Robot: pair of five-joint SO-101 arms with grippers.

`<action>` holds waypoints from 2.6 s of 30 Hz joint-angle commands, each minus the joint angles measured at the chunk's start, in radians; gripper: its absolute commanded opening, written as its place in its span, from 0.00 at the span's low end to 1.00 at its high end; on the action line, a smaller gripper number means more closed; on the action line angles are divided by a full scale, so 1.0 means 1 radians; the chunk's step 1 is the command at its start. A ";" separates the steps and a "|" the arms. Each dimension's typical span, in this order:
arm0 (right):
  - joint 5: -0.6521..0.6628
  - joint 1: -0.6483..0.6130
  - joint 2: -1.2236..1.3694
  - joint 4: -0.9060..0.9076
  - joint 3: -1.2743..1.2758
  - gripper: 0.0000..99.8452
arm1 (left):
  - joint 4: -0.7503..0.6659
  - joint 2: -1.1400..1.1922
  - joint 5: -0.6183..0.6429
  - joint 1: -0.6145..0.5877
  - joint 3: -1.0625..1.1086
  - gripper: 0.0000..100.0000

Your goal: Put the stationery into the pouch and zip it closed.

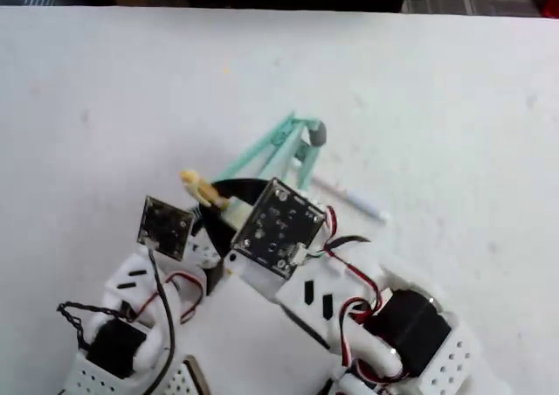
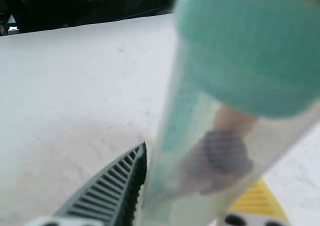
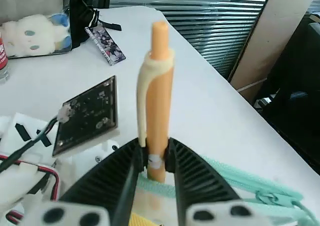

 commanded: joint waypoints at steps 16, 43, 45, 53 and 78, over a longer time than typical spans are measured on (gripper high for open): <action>0.006 0.024 -0.013 -0.002 -0.009 0.18 | -0.017 -0.001 -0.008 0.002 -0.008 0.23; 0.014 0.096 0.097 0.047 -0.094 0.23 | -0.017 -0.001 -0.008 0.002 -0.006 0.23; 0.014 0.061 0.079 0.050 -0.109 0.23 | -0.015 -0.001 -0.008 0.002 -0.006 0.23; 0.008 0.062 0.128 0.047 -0.081 0.12 | -0.015 -0.001 -0.008 0.005 -0.009 0.22; -0.166 0.595 -0.025 0.073 -0.011 0.14 | -0.015 -0.001 -0.003 0.010 -0.005 0.21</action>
